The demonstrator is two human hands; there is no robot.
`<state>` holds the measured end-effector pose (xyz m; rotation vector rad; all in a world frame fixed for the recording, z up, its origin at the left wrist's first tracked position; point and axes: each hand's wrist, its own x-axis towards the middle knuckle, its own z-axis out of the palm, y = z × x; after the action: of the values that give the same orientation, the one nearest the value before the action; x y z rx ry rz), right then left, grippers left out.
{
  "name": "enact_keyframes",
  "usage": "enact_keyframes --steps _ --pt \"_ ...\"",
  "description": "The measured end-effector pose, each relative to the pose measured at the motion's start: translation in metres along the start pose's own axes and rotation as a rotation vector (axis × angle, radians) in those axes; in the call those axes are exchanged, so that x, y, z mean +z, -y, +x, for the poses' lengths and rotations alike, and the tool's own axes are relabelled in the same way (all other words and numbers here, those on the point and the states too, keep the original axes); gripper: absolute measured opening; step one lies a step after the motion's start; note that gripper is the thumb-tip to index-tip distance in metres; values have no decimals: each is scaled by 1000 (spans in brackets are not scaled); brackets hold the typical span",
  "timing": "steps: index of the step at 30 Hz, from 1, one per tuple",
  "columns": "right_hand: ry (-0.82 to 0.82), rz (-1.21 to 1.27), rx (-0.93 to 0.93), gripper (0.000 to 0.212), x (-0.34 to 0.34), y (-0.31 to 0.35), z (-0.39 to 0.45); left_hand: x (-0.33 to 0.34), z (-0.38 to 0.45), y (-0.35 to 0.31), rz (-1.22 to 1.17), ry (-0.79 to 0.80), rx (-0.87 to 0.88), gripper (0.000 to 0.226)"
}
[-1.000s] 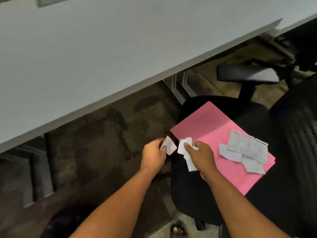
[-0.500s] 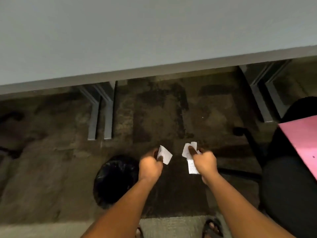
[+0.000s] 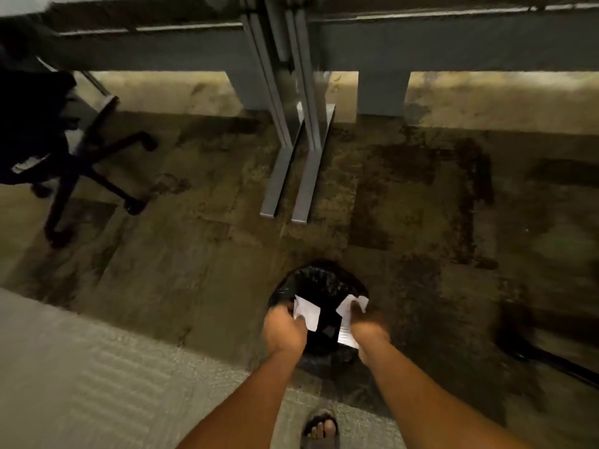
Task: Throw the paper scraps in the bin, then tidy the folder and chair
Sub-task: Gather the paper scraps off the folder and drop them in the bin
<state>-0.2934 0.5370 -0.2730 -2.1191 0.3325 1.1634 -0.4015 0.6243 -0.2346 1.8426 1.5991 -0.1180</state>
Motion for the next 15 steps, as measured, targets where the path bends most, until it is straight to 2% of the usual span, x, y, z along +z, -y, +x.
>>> enact_keyframes --steps 5,8,10,12,15 --pt "113 67 63 49 52 -14 35 13 28 33 -1 24 -64 26" --pt "245 300 150 34 66 -18 43 20 36 42 4 33 -78 44" --pt "199 372 199 29 67 -20 40 23 38 46 16 23 -86 50" --pt "95 358 199 28 64 -21 38 25 38 48 30 22 -86 45" --pt "100 408 183 26 46 -25 31 21 29 40 31 41 -88 41"
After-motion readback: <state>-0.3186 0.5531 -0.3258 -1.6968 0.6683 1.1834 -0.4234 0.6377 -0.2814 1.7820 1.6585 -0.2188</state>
